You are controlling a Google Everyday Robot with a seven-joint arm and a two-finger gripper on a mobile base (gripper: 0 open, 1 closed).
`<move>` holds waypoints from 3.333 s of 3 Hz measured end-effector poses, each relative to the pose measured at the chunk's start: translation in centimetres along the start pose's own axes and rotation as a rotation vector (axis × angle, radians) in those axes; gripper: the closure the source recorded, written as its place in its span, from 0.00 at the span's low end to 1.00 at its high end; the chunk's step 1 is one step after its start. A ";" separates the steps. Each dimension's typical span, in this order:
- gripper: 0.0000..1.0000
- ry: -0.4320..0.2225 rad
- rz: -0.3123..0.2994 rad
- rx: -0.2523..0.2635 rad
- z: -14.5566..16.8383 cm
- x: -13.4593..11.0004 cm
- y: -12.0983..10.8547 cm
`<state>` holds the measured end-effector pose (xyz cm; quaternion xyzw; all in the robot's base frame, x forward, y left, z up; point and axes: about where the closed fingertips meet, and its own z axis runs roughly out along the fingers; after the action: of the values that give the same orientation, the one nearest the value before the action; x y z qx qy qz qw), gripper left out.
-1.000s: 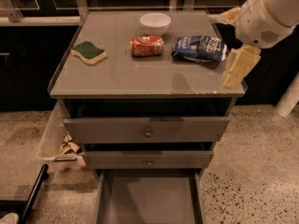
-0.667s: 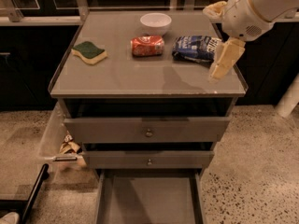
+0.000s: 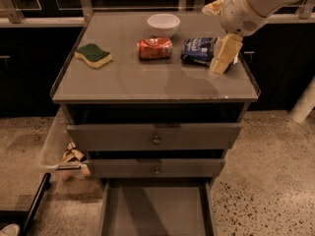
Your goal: Place coke can into bottom drawer
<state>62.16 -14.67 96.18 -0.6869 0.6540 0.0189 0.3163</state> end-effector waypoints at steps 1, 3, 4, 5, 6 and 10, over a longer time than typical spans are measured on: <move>0.00 -0.031 0.002 0.026 1.6 -0.2 -1.2; 0.00 -0.166 0.047 0.095 8.5 -0.6 -6.6; 0.00 -0.210 0.077 0.077 11.3 -0.9 -8.3; 0.00 -0.226 0.099 0.058 13.3 -0.7 -9.6; 0.00 -0.223 0.125 0.039 15.3 -0.3 -10.8; 0.19 -0.308 0.239 -0.036 19.2 0.3 -11.8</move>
Offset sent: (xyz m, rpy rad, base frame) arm 0.1142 0.0415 -0.0376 0.2191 -0.1449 -0.0367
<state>80.39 -6.71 85.51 -0.5988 0.6744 0.1733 0.3958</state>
